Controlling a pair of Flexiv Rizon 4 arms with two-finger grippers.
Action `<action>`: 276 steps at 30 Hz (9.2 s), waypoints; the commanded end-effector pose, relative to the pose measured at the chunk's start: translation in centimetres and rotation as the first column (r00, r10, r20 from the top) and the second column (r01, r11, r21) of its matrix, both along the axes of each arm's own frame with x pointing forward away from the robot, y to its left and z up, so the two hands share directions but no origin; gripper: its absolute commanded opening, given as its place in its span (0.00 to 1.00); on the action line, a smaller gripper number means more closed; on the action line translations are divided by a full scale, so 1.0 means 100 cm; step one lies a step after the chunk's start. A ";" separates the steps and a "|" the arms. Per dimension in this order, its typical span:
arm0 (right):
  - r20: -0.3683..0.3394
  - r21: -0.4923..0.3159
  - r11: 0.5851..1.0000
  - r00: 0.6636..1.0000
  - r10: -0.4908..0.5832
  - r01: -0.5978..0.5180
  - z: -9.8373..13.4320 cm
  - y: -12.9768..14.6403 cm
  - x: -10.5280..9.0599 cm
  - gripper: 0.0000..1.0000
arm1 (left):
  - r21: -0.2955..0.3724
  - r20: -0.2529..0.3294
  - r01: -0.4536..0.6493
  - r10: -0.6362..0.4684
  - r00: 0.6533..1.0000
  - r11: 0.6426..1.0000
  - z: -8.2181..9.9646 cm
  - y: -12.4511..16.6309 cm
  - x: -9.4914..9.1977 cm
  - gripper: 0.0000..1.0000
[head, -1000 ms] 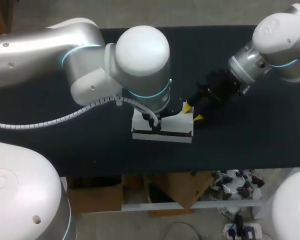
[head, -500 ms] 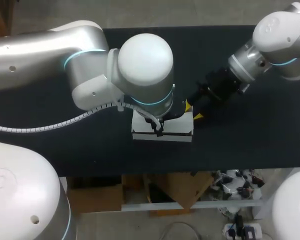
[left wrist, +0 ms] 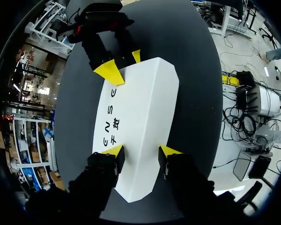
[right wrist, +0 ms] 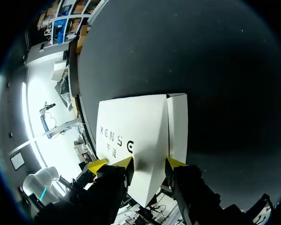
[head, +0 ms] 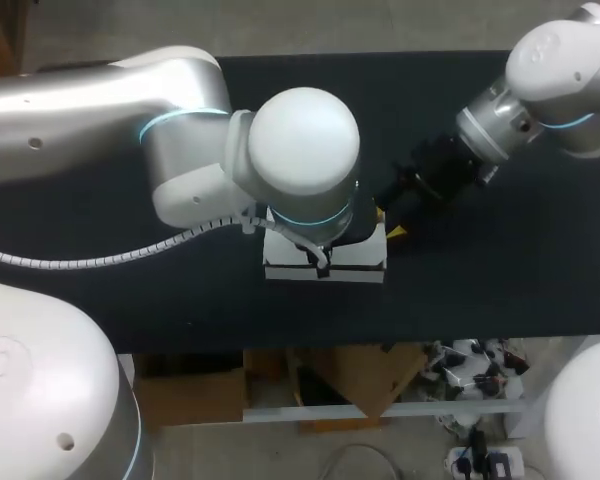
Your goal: Assemble the packaging by folding the flat box into shape, placing the metal phone stand inside, and closing the box properly
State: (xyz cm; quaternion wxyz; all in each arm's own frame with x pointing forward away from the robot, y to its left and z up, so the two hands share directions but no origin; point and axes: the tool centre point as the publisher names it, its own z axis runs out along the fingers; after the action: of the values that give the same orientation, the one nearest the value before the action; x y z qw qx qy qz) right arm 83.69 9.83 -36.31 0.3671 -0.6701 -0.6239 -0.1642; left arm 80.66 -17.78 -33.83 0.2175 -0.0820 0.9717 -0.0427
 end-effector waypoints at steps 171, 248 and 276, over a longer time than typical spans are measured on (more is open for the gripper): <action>0.007 -0.006 1.000 1.000 0.023 -0.023 0.004 0.003 0.005 0.43 | -0.064 0.098 -0.077 0.083 0.992 0.995 0.001 0.008 0.031 0.33; 0.007 -0.006 1.000 1.000 0.023 -0.023 0.004 0.003 0.005 0.42 | -0.025 0.118 -0.024 0.026 0.993 0.999 -0.005 0.020 0.048 0.66; 0.007 -0.006 1.000 1.000 0.023 -0.023 0.004 0.003 0.005 0.42 | -0.049 0.195 0.001 0.009 0.981 0.999 -0.002 0.008 0.019 0.07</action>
State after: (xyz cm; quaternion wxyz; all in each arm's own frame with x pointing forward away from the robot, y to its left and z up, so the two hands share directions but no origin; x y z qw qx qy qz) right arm 84.18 9.98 -35.89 0.3637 -0.6638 -0.6333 -0.1611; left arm 83.45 -16.99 -33.99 0.3007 -0.0836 0.9472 -0.0732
